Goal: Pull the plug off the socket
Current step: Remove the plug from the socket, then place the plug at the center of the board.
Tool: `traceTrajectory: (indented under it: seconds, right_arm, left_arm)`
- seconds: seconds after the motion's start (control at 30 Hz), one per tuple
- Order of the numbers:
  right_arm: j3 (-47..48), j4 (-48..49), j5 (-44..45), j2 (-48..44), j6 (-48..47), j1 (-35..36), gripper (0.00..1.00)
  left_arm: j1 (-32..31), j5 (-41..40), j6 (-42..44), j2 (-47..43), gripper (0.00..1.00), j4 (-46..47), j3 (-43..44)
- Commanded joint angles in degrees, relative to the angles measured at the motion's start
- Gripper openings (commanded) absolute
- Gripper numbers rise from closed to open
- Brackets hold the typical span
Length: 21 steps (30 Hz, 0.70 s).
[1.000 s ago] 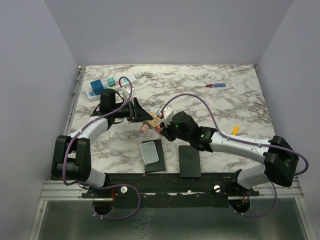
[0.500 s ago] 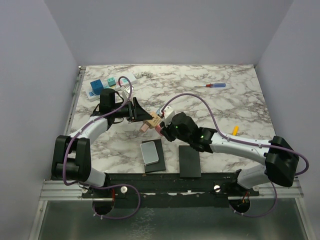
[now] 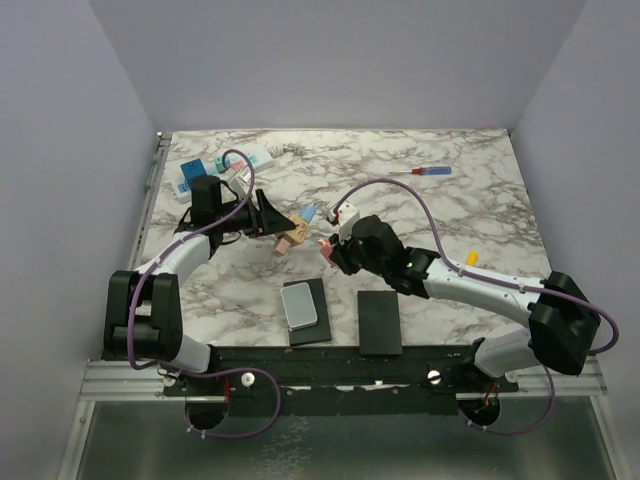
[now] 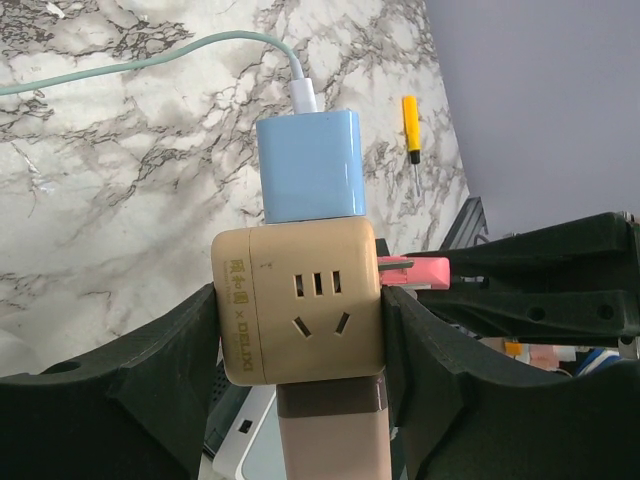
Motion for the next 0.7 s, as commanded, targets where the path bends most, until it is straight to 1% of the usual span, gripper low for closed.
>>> traceTrajectory:
  seconds: [0.0, 0.2, 0.33, 0.47, 0.57, 0.67]
  right_arm:
    - [0.7, 0.5, -1.9, -0.6, -0.9, 0.3, 0.01]
    - [-0.1, 1.8, -0.9, -0.9, 0.5, 0.3, 0.01]
    - [-0.1, 1.5, -0.1, -1.0, 3.4, -0.9, 0.01]
    - [-0.7, 2.7, -4.3, -0.4, 8.8, -4.6, 0.0]
    - [-1.0, 4.1, -7.0, 1.0, 14.8, -7.0, 0.01]
    - [-0.5, 5.8, -10.0, 3.2, 19.9, -8.5, 0.01]
  left_arm:
    - [0.0, 0.0, 0.7, 0.0, 0.0, 2.4, 1.2]
    - [0.0, -0.9, 0.9, -0.5, 0.0, 2.4, 1.4]
    - [0.4, -4.3, 2.6, -4.2, 0.0, 2.4, 1.2]
    - [2.2, -7.9, 2.1, -8.4, 0.0, 5.0, 0.1]
    - [3.5, -7.6, -2.1, -9.2, 0.0, 10.9, -0.9]
    - [4.0, -7.6, -2.6, -9.5, 0.0, 12.3, 0.1]
